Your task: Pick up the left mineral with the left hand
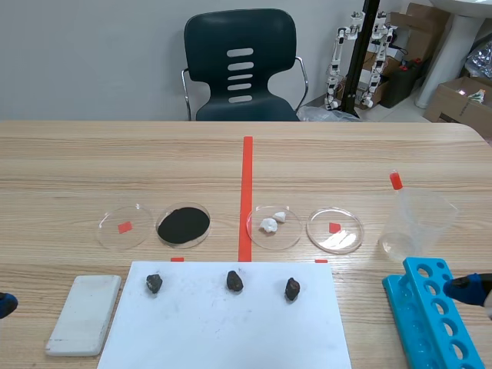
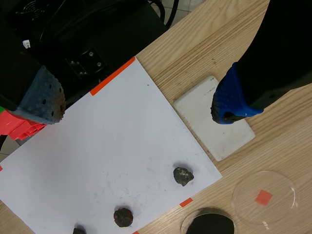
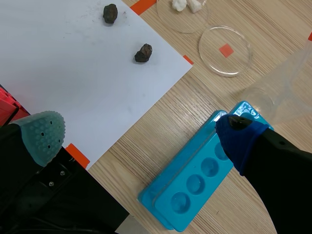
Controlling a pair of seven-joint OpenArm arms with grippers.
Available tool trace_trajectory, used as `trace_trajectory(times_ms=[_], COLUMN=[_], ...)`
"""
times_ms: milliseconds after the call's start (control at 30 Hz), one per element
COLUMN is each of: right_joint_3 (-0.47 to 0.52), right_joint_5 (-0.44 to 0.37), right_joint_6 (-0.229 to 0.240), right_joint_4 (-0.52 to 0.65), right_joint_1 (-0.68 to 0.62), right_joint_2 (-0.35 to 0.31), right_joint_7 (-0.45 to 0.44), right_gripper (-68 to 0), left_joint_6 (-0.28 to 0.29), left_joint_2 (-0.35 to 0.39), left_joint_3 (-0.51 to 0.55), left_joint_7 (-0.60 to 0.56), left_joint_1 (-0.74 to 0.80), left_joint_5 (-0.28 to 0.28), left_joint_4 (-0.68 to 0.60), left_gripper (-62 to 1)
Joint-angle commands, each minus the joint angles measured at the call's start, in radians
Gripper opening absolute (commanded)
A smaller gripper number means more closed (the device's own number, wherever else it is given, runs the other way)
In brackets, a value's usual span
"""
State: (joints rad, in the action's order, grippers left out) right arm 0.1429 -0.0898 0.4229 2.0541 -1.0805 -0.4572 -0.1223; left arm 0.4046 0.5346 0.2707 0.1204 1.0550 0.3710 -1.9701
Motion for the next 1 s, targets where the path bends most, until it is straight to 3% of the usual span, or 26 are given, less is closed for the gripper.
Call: trace_trajectory(times_ms=[0, 467, 967], right_joint_3=[0.007, 0.007, 0.007], right_joint_5=[-0.007, -0.007, -0.007], right_joint_6=[-0.004, -0.004, -0.004], right_joint_4=[0.019, 0.019, 0.019], right_joint_1=[0.0, 0.0, 0.0], right_joint_2=[-0.005, -0.005, -0.005], right_joint_7=[-0.011, -0.011, -0.011], right_gripper=[-1.9, -1.9, -1.9], left_joint_6=[0.003, 0.01, 0.006], left_joint_2=[-0.007, -0.007, -0.007], left_joint_3=[-0.001, -0.001, -0.001], left_joint_7=[-0.013, -0.328, -0.331], left_joint_1=[0.006, 0.006, 0.006], left_joint_5=[0.007, 0.006, 0.008], left_joint_4=[-0.012, -0.012, -0.012], left_gripper=[1.4, 1.4, 1.4])
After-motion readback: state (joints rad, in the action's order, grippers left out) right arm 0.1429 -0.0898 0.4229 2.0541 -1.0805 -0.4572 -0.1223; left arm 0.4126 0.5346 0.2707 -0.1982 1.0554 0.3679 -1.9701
